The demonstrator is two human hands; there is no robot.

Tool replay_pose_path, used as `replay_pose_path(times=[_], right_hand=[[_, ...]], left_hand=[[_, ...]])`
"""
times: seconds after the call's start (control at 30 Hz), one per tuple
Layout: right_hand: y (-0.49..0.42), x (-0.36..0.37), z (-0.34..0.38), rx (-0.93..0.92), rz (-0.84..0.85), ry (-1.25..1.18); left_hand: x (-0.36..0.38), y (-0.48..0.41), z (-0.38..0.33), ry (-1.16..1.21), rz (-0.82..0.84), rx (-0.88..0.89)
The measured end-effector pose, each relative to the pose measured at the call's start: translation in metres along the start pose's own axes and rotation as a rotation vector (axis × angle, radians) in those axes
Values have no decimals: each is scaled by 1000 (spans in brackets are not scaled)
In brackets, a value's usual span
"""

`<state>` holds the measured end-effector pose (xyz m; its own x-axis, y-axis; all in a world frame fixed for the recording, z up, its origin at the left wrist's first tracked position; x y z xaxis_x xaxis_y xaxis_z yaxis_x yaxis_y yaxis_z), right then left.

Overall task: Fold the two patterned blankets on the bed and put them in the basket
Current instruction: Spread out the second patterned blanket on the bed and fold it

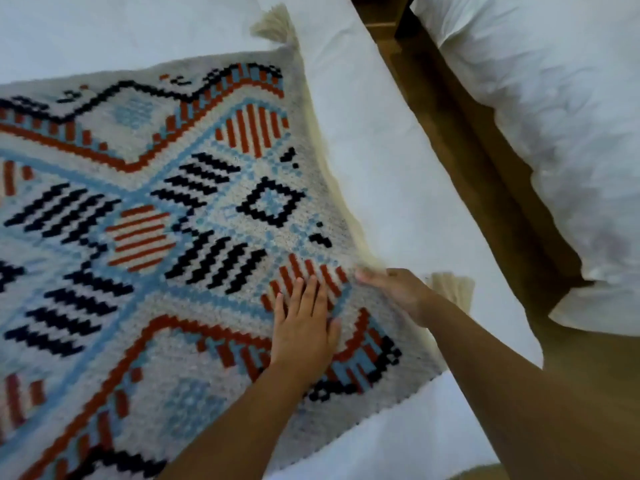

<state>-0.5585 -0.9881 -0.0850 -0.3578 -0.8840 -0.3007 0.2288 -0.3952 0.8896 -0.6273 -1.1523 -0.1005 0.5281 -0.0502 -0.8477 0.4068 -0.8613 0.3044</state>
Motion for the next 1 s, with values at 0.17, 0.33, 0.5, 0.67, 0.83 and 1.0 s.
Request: replay_pose_path(times=[0.17,0.33,0.5,0.67,0.83,1.0], right_hand=[[40,0,-79,13,-168,118],[67,13,-95,101,60,-143],[86,17,-111,245,512,-168],[93,5,-100,221,777,37],[78,6,-74,218,570,282],[58,0,-24,-16,82,214]], left_hand=[[43,64,-60,55,133,-32],[46,78,-101,305,47,-95],[48,82,-124,513,5,-203],[42,72,-132,730,-77,-300],[30,67,-122,737,-214,-437],[20,71,-107,667,-305,-483]])
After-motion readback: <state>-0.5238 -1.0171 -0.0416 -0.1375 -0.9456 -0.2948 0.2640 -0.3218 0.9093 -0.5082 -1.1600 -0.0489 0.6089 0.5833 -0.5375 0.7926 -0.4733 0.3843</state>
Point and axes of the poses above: each hand's wrist, its own y-axis away from the middle knuckle, its own x-axis out of the palm, z = x × y, the point moved 4 cm from there along -y, towards the middle knuckle, and after that the axes turned 11 degrees about x, right-handed, at the moved point
